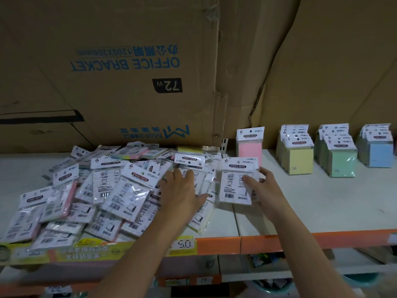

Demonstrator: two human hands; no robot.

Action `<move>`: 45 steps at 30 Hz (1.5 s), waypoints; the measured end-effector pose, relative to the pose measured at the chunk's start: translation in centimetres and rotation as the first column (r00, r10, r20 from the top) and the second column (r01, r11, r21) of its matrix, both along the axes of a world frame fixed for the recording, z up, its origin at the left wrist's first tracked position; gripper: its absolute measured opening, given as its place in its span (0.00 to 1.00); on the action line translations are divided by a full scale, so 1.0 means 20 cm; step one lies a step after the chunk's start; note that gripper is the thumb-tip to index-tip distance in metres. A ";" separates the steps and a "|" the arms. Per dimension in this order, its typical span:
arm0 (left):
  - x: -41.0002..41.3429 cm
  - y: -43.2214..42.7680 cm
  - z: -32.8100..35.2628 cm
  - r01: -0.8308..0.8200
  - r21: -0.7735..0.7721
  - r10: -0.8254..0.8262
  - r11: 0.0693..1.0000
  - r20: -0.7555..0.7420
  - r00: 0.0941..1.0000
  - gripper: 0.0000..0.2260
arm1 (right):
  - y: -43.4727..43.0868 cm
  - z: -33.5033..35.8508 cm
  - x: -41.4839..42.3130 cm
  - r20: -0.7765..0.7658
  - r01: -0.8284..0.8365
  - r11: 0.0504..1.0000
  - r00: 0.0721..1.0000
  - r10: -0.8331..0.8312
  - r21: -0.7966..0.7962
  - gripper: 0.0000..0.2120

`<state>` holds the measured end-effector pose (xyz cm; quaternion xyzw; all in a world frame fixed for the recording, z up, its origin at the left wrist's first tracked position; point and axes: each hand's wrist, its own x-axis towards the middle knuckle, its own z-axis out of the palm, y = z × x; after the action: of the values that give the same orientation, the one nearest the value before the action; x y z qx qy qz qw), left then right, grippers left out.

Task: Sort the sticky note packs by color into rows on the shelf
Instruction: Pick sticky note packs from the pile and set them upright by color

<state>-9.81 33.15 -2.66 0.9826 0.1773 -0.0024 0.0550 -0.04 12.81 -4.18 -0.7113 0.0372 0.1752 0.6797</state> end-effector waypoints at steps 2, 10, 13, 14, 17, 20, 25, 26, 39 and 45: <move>0.01 -0.03 -0.01 0.000 0.021 -0.001 1.000 0.016 1.000 0.32 | -0.03 -0.02 -0.02 -0.002 -0.013 1.000 1.000 0.013 -0.027 0.24; 0.06 -0.11 0.04 -0.010 -0.009 0.009 1.000 -0.142 0.990 0.33 | -0.07 -0.04 -0.09 0.030 -0.085 0.993 0.996 0.087 -0.078 0.08; 0.05 -0.12 0.04 -0.041 -0.057 0.035 0.998 -0.115 0.993 0.31 | -0.08 -0.04 -0.11 0.010 -0.082 0.996 0.997 0.082 -0.015 0.08; 0.03 -0.12 0.03 -0.062 -0.080 0.054 0.995 -0.095 0.994 0.30 | -0.08 -0.04 -0.12 0.002 -0.086 0.996 0.996 0.086 0.000 0.08; -0.02 -0.10 -0.01 -0.087 -0.102 0.084 0.991 -0.034 0.996 0.28 | -0.09 -0.03 -0.14 -0.047 -0.090 0.993 0.995 0.093 0.073 0.08; -0.04 -0.09 -0.04 -0.064 -0.083 0.066 0.995 0.025 0.997 0.29 | -0.09 -0.02 -0.16 -0.079 -0.072 0.991 0.994 0.082 0.116 0.08; -0.07 -0.07 -0.02 -0.053 -0.097 0.067 0.994 0.139 0.988 0.29 | -0.07 0.02 -0.19 -0.062 -0.044 0.995 0.997 0.050 0.087 0.08; -0.09 -0.08 -0.02 -0.039 -0.118 0.063 0.992 0.200 0.978 0.28 | -0.06 0.02 -0.20 -0.054 -0.036 0.996 0.998 0.040 0.080 0.08; -0.32 -0.26 0.03 0.306 -0.625 0.066 0.718 0.499 0.864 0.27 | 0.13 0.19 -0.55 0.134 0.071 0.988 0.987 -0.089 0.134 0.10; -0.46 -0.27 0.02 0.323 -0.906 0.064 0.274 0.352 0.934 0.25 | 0.07 0.17 -0.80 0.268 0.105 0.994 0.957 -0.108 0.025 0.15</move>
<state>-18.93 27.74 -2.18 0.7501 0.0468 0.0472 0.6579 -16.05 14.20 -0.80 -0.7218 -0.0180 0.0405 0.6906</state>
